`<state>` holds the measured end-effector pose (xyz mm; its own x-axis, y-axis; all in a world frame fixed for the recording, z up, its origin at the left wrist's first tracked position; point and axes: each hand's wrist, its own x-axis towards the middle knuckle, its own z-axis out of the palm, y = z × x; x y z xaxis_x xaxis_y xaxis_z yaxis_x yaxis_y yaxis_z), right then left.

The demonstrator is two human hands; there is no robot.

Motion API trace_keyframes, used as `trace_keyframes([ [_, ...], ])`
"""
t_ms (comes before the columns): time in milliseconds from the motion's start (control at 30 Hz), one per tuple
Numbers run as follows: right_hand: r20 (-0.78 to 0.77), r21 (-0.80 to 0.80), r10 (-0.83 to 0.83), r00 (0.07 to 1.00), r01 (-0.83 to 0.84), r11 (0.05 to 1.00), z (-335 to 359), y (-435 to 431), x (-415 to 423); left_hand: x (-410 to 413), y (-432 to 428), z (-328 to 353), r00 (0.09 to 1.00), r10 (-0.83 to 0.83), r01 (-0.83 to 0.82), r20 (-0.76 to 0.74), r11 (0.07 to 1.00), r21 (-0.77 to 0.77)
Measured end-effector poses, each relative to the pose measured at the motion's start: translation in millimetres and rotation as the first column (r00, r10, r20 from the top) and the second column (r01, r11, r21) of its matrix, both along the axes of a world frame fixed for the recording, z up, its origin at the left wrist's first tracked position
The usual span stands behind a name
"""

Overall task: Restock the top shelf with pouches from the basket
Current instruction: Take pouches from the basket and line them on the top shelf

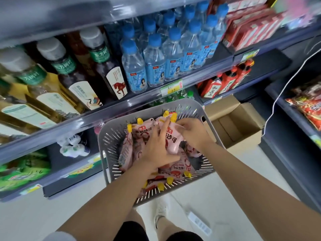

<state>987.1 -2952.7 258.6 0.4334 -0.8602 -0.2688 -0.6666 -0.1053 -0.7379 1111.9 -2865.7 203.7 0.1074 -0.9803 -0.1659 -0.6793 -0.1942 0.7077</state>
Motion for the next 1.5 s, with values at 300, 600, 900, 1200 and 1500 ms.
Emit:
trace_keyframes([
  [300, -0.416, -0.220, -0.302, 0.858, 0.227, 0.949, -30.5, 25.3, 3.5, 12.3, 20.4, 20.3, 0.948, 0.221, -0.225, 0.230, 0.974, -0.008],
  [600, -0.769, -0.075, -0.085, 0.634, 0.042, 0.996, -58.3, 14.3, -1.6, 42.8, 27.5, 29.1, 0.858, 0.430, -0.445, 0.282, 0.895, -0.012],
  [900, -0.763, 0.118, 0.403, 0.506, -0.504, 0.856, -13.9, -24.5, 16.5, 62.1, 24.1, 23.5, 0.804, 0.545, -0.575, 0.236, 0.815, 0.076],
  [1200, -0.701, 0.215, 0.638, 0.318, -0.759, 0.615, 30.3, -3.7, 66.2, 61.9, 30.8, 22.0, 0.771, 0.603, -0.628, 0.203, 0.773, 0.088],
  [1500, -0.732, -0.097, 0.503, 0.459, -0.801, 0.590, -34.4, -9.8, 76.6, 60.9, 36.3, 18.0, 0.744, 0.637, -0.659, 0.200, 0.750, 0.061],
])
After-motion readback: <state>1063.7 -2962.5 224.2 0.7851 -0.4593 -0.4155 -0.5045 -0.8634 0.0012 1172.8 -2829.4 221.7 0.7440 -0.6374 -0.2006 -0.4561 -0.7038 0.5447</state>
